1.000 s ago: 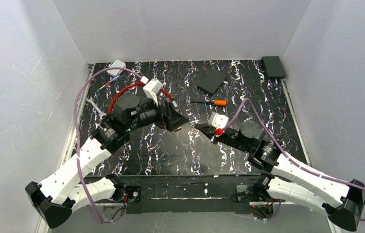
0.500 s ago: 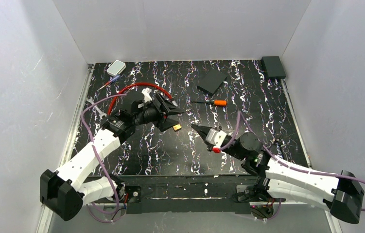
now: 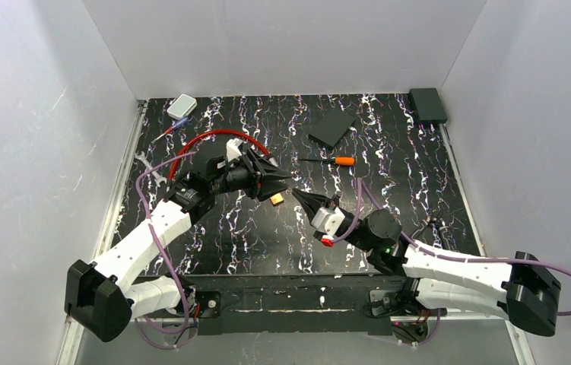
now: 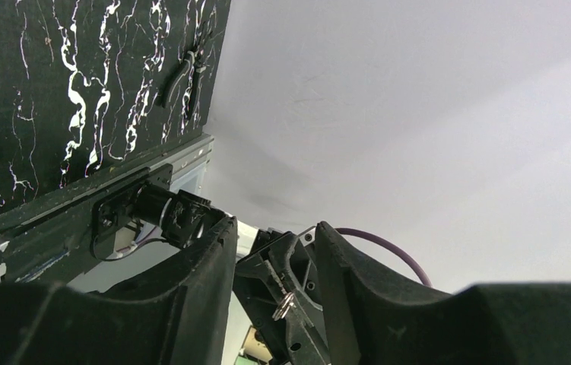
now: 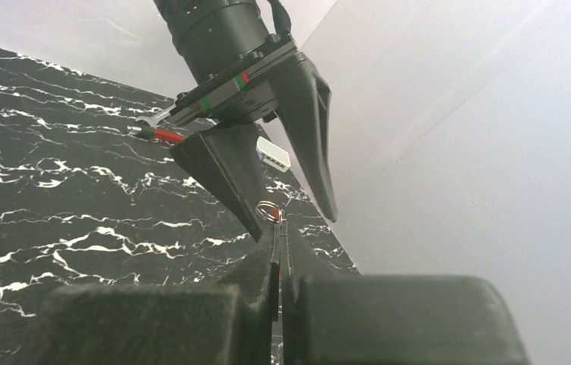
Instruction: Unlock with the key
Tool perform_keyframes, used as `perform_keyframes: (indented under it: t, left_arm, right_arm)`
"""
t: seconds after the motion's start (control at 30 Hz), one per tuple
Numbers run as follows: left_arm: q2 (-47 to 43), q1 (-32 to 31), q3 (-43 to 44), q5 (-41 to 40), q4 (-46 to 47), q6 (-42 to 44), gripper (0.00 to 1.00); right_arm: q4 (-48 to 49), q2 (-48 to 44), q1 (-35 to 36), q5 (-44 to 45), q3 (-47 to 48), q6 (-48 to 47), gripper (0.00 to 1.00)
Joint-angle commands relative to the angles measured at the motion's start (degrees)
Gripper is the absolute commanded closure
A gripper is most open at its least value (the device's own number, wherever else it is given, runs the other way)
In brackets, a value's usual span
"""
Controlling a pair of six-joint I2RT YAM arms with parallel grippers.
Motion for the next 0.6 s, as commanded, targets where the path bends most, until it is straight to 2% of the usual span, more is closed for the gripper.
perform_keyframes:
  t: [0.0, 0.4, 0.57]
  left_arm:
    - [-0.88, 0.07, 0.51, 2.67, -0.93, -0.24, 0.62]
    - [-0.87, 0.07, 0.23, 6.2, 1.85, -1.88, 0.76]
    - [-0.74, 0.08, -0.05, 7.04, 2.3, -1.96, 0.96]
  right_arm:
    - [7.26, 0.81, 0.43, 1.72, 0.43, -2.05, 0.99]
    - [8.62, 3.75, 0.52, 1.35, 1.24, -2.51, 0.99]
    - [8.63, 4.17, 0.52, 1.36, 1.24, -2.59, 0.99]
